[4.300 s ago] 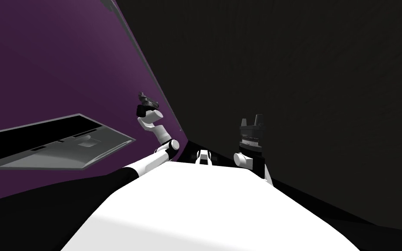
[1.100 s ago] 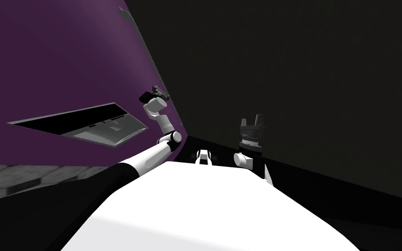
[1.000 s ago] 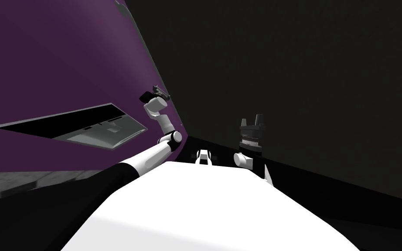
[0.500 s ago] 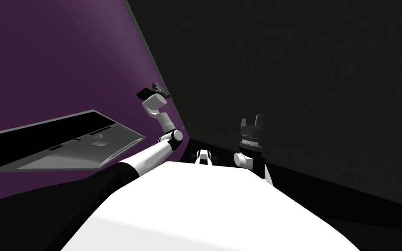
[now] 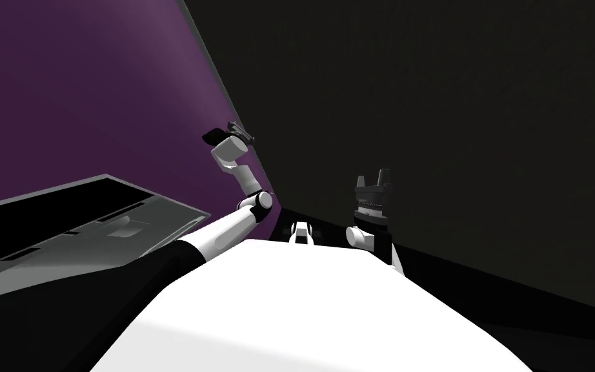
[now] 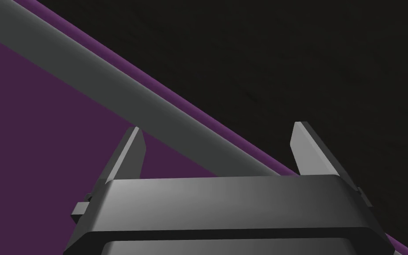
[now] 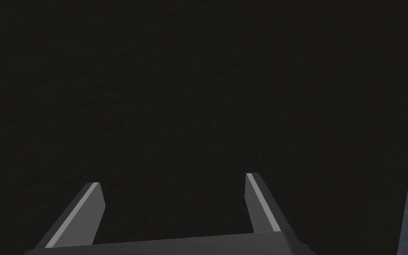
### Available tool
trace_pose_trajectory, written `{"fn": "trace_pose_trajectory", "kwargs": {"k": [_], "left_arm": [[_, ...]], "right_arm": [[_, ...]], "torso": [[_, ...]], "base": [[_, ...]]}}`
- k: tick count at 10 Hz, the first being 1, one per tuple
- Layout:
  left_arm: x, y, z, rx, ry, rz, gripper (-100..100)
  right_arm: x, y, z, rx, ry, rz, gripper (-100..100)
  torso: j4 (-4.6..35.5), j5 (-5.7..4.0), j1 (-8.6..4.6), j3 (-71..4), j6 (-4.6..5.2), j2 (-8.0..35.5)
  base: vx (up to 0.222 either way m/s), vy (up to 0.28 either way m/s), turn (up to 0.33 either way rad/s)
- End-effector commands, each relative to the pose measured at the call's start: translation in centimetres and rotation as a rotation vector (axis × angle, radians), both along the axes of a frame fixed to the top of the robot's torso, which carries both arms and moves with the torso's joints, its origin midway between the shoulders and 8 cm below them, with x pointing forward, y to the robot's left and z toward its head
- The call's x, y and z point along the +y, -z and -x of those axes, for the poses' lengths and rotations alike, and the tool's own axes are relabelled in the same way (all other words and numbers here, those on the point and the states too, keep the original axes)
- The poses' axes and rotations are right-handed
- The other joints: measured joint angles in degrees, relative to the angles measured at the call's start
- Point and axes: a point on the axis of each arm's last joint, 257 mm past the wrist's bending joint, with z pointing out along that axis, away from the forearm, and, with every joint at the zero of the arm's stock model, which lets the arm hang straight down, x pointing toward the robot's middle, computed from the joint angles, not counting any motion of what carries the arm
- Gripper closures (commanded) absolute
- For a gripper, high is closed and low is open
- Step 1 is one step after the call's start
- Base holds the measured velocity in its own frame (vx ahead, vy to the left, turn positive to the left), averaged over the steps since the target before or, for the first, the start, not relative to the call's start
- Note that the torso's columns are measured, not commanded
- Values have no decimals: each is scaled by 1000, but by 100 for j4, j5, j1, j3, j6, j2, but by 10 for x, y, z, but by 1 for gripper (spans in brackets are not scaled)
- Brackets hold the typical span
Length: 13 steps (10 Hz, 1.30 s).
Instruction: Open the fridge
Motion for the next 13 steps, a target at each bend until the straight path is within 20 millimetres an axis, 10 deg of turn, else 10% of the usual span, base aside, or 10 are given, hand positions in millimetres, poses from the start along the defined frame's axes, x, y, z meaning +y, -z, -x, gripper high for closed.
{"fn": "trace_pose_trajectory", "kwargs": {"k": [1,13], "left_arm": [[-28,-3,-7,-5,56,1,100],[-161,-2,-27,5,327,8,100]], "right_arm": [[0,0,0,0,0,0,0],[0,0,0,0,0,0,0]], "torso": [[-10,2,0,3,6,1],[-9,-10,-18,-1,18,-3]], "base": [[-168,-27,-122],[-219,-33,-106]]}}
